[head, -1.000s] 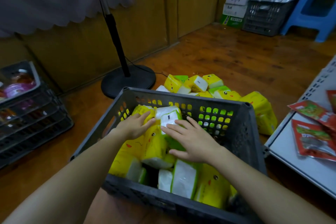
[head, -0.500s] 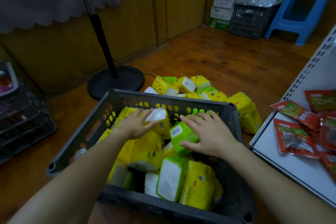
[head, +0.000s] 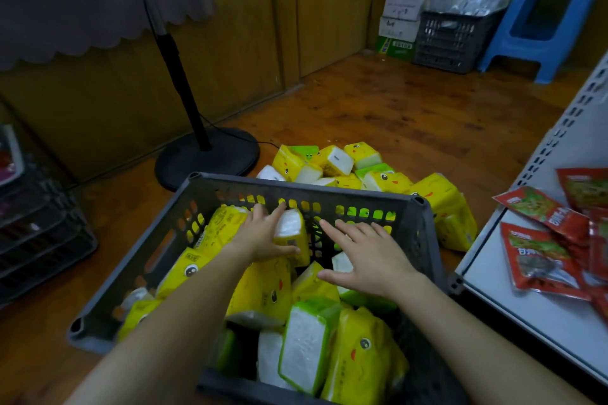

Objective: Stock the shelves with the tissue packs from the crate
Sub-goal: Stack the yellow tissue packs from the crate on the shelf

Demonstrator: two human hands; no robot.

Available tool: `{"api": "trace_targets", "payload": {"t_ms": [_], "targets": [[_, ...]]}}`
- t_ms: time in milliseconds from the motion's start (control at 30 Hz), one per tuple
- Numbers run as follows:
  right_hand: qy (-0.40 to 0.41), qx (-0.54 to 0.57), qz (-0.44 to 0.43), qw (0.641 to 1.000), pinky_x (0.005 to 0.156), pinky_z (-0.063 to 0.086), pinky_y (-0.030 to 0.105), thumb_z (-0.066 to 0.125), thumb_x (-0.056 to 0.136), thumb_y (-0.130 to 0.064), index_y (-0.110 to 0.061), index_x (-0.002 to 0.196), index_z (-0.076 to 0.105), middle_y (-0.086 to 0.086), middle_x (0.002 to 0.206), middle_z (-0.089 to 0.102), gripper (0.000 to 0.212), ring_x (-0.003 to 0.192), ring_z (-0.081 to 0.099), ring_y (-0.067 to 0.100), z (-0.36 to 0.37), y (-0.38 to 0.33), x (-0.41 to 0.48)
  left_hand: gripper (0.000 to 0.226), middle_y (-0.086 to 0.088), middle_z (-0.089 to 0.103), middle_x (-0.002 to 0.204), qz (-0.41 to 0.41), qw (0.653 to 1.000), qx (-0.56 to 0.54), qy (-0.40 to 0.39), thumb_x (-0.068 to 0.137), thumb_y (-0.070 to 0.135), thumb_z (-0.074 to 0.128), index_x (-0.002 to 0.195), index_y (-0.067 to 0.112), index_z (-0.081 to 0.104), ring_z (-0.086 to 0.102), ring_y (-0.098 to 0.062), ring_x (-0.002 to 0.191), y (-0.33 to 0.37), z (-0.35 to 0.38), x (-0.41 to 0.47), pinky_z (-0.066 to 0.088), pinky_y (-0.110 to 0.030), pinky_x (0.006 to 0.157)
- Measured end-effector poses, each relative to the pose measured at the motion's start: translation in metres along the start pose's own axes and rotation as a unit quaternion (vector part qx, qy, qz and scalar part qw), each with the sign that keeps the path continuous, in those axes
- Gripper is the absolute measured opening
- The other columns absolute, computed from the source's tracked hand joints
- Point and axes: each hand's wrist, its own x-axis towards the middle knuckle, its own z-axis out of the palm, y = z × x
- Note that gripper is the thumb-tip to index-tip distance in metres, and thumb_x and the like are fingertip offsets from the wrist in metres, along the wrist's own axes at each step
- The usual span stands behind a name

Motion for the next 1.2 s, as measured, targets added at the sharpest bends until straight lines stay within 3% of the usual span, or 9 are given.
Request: {"api": "trace_targets", "payload": {"t_ms": [200, 433, 533, 667, 800, 900, 967, 1067, 1200], "targets": [[0.001, 0.01, 0.006, 1.0, 0.115, 0.012, 0.04, -0.005, 0.05, -0.081, -0.038, 0.146, -0.008, -0.005, 0.157, 0.011, 0.106, 0.141, 0.018, 0.02, 0.006, 0.009, 0.001, 0.102, -0.016, 0.011, 0.152, -0.095, 0.994, -0.052, 0.021, 0.066, 0.081, 0.051, 0.147, 0.029, 0.021, 0.014, -0.039, 0.14, 0.023, 0.003, 0.004, 0.023, -0.047, 0.113], [-0.006, 0.02, 0.016, 1.0, 0.114, 0.013, 0.04, 0.002, 0.058, -0.083, -0.037, 0.146, -0.008, -0.004, 0.157, 0.01, 0.1, 0.14, 0.021, 0.021, 0.007, 0.015, -0.001, 0.087, -0.017, -0.007, 0.156, -0.176, 0.975, -0.125, 0.059, 0.081, 0.066, 0.051, 0.149, 0.034, 0.007, 0.013, -0.045, 0.139, 0.045, 0.012, 0.006, 0.025, -0.048, 0.11], [-0.008, 0.025, 0.024, 0.999, 0.114, 0.013, 0.039, 0.013, 0.065, -0.079, -0.037, 0.146, -0.008, -0.005, 0.157, 0.008, 0.094, 0.141, 0.019, 0.02, 0.006, 0.018, -0.003, 0.083, -0.02, 0.001, 0.153, -0.165, 0.973, -0.139, 0.083, 0.085, 0.053, 0.056, 0.149, 0.029, 0.01, 0.021, -0.044, 0.136, 0.046, 0.011, 0.004, 0.029, -0.045, 0.108], [-0.009, 0.056, 0.036, 0.998, 0.114, 0.014, 0.038, 0.003, 0.055, -0.084, -0.038, 0.146, -0.01, -0.005, 0.157, 0.008, 0.102, 0.141, 0.02, 0.02, 0.007, 0.022, -0.003, 0.081, -0.019, 0.005, 0.154, -0.117, 0.971, -0.169, 0.119, 0.085, 0.045, 0.059, 0.15, 0.026, 0.013, 0.017, -0.039, 0.14, 0.04, 0.006, -0.008, 0.027, -0.043, 0.11], [0.004, 0.114, 0.049, 0.992, 0.113, 0.017, 0.038, 0.037, 0.079, -0.076, -0.038, 0.146, -0.009, -0.005, 0.158, 0.005, 0.09, 0.141, 0.02, 0.022, 0.003, 0.021, -0.003, 0.078, -0.015, 0.004, 0.156, -0.046, 0.962, -0.214, 0.165, 0.086, 0.042, 0.062, 0.149, 0.027, 0.019, 0.005, -0.028, 0.145, 0.031, -0.01, -0.027, 0.024, -0.041, 0.112], [0.016, 0.211, 0.068, 0.975, 0.113, 0.022, 0.041, 0.047, 0.078, -0.071, -0.039, 0.146, -0.008, -0.006, 0.157, 0.005, 0.093, 0.142, 0.017, 0.022, 0.0, 0.015, 0.0, 0.072, -0.011, 0.009, 0.155, -0.011, 0.948, -0.259, 0.184, 0.087, 0.038, 0.062, 0.148, 0.029, 0.024, 0.009, -0.021, 0.145, 0.03, -0.029, -0.045, 0.024, -0.033, 0.11], [0.029, 0.347, 0.099, 0.932, 0.113, 0.024, 0.044, 0.054, 0.077, -0.066, -0.039, 0.146, -0.007, -0.004, 0.157, 0.006, 0.097, 0.143, 0.015, 0.021, -0.003, 0.008, 0.001, 0.068, -0.008, 0.014, 0.154, 0.018, 0.94, -0.278, 0.198, 0.088, 0.034, 0.061, 0.147, 0.028, 0.026, 0.011, -0.017, 0.144, 0.031, -0.041, -0.056, 0.022, -0.027, 0.107], [0.05, 0.572, 0.13, 0.808, 0.112, 0.024, 0.042, 0.061, 0.073, -0.059, -0.039, 0.147, -0.001, 0.0, 0.157, 0.01, 0.098, 0.143, 0.017, 0.022, -0.012, -0.005, 0.0, 0.069, -0.001, 0.023, 0.153, 0.067, 0.932, -0.291, 0.207, 0.086, 0.043, 0.061, 0.144, 0.031, 0.027, 0.015, -0.012, 0.142, 0.037, -0.057, -0.068, 0.019, -0.023, 0.103], [0.097, 0.711, 0.13, 0.684, 0.108, 0.033, 0.05, 0.067, 0.047, -0.079, -0.053, 0.14, 0.011, -0.006, 0.154, 0.02, 0.113, 0.138, 0.029, 0.02, -0.036, -0.017, -0.002, 0.059, 0.012, 0.024, 0.149, 0.134, 0.919, -0.323, 0.181, 0.078, 0.054, 0.048, 0.131, 0.05, 0.024, 0.019, -0.002, 0.137, 0.061, -0.079, -0.081, 0.021, -0.029, 0.111]]}}
